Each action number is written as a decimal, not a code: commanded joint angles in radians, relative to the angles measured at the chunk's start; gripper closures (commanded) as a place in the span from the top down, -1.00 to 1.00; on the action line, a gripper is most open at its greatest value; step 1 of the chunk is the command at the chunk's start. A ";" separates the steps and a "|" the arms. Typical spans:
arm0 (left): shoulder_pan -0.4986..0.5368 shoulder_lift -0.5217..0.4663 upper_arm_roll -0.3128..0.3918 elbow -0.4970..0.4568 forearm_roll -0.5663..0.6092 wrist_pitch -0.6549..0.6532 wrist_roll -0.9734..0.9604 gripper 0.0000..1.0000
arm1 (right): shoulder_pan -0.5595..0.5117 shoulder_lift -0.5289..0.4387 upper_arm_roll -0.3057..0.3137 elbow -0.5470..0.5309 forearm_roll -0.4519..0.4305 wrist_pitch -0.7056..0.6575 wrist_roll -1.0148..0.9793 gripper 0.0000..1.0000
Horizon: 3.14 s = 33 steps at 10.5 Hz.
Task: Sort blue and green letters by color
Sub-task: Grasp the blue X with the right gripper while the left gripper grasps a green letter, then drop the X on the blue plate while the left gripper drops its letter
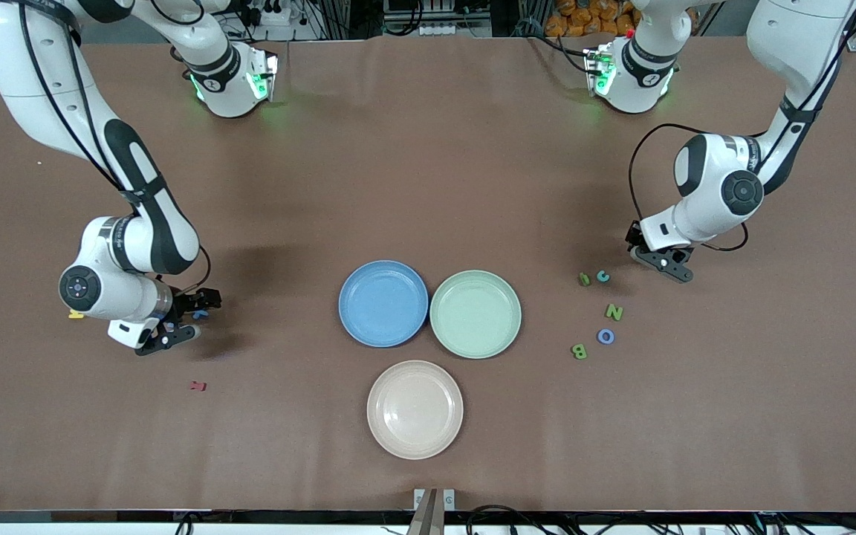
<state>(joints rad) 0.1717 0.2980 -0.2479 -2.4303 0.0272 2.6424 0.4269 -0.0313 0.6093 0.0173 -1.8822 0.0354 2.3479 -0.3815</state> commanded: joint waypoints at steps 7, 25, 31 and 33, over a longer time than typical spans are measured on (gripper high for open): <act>0.009 0.044 0.004 0.031 0.053 0.021 -0.037 -0.44 | -0.005 -0.023 0.009 -0.032 -0.009 0.007 0.023 -1.00; -0.337 0.318 -0.242 0.805 0.160 -0.386 -1.000 -1.00 | 0.289 0.060 0.190 0.299 0.299 -0.098 0.989 1.00; -0.520 0.431 -0.079 0.942 0.172 -0.375 -1.105 1.00 | 0.153 0.060 0.052 0.291 0.152 -0.102 0.838 1.00; -0.474 0.396 -0.077 0.924 0.181 -0.393 -1.099 1.00 | 0.020 0.075 0.053 0.288 0.155 -0.116 0.544 1.00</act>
<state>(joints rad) -0.3366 0.7274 -0.3343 -1.5051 0.1759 2.2774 -0.6495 0.1195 0.6639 0.0560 -1.6053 0.2051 2.2562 0.4060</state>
